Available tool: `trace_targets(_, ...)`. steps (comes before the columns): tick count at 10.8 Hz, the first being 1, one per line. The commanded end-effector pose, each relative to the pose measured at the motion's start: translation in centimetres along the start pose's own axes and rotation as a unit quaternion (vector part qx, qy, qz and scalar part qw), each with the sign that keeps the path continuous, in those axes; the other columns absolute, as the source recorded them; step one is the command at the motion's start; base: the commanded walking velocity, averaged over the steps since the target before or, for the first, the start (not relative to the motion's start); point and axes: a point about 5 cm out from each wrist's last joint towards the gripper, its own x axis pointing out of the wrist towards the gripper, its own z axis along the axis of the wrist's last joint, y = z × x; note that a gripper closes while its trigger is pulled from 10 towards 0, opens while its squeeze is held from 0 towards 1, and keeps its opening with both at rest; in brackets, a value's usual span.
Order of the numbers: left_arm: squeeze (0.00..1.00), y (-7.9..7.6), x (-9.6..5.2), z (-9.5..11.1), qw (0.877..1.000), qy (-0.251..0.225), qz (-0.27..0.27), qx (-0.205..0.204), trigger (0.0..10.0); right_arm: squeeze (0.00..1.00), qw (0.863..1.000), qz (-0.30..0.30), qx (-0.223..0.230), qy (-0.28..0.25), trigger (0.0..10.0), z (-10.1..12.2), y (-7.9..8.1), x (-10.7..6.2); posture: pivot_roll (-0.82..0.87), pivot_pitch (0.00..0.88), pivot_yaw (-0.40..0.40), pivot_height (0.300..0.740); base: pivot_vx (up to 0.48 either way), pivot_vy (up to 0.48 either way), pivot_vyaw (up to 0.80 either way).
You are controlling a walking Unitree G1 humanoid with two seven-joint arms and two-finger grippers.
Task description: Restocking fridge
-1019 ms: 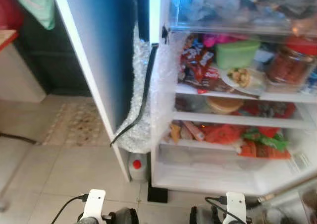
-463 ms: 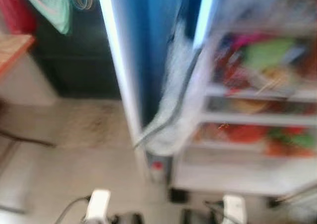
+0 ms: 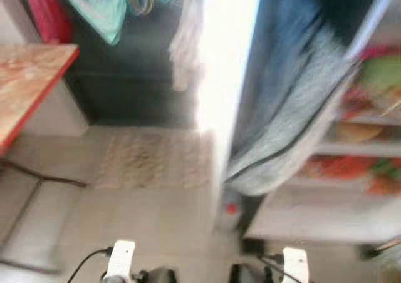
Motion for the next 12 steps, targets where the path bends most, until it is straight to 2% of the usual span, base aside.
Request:
trace_targets(1, 0.0, 0.31, -0.21, -1.62, 0.999, 0.031, 0.004, 0.008, 10.0, 0.0, 0.999, 0.002, 0.002, 0.04, 10.0, -2.03, 0.16, -0.43, -0.03, 0.107, 0.03, 0.643, 0.0, 0.0, 0.0)
trace_targets(4, 0.0, 0.17, -0.2, -1.59, 1.0, 0.031, 0.002, 0.007, 10.0, 0.0, 1.0, 0.015, 0.006, 0.026, 10.0, -1.68, 0.23, -0.39, -0.03, 0.105, 0.023, 0.648, 0.0, 0.0, 0.0)
trace_targets(9, 0.0, 0.18, -0.19, -1.55, 0.999, 0.031, 0.002, 0.008, 10.0, 0.0, 0.999, 0.017, 0.009, 0.03, 10.0, -1.81, 0.08, -0.41, -0.03, 0.101, 0.021, 0.738, 0.0, 0.0, 0.0)
trace_targets(12, 0.0, 0.12, -0.16, -1.44, 1.0, 0.029, 0.006, 0.006, 10.0, 0.0, 0.999, 0.02, 0.007, 0.029, 10.0, -1.61, 0.16, -0.35, -0.03, 0.085, 0.027, 0.74, 0.0, 0.0, 0.0)
